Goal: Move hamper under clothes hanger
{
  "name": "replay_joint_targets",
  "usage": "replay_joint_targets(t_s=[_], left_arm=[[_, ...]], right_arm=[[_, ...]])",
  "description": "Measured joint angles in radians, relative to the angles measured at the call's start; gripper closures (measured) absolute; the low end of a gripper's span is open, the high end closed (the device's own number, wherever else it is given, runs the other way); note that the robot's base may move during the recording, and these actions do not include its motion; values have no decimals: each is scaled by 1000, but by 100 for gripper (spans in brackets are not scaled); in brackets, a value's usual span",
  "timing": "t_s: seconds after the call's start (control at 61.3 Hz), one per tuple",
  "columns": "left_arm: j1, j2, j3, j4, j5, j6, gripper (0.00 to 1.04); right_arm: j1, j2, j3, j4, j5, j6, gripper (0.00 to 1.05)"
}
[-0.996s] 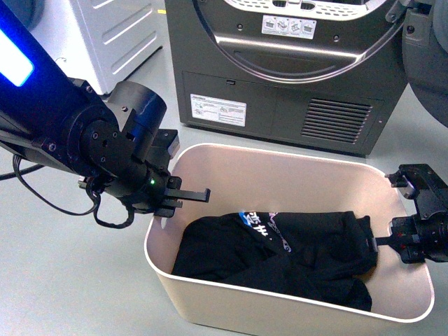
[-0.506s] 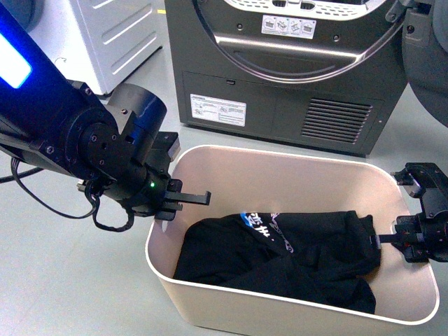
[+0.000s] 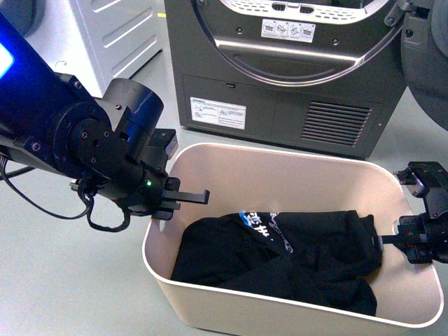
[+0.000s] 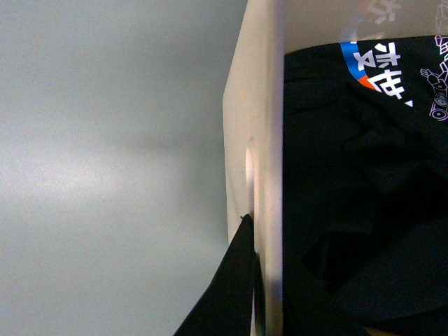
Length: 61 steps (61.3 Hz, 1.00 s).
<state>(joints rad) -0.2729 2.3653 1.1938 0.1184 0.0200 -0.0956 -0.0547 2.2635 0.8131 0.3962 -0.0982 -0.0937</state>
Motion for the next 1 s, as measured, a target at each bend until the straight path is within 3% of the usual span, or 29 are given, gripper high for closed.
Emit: replay_joint_targets(t_s=[0.996], left_arm=[[8,-5,-6,4,-2,0,101]], right_arm=[[7,0,1,4,-5,4,102]])
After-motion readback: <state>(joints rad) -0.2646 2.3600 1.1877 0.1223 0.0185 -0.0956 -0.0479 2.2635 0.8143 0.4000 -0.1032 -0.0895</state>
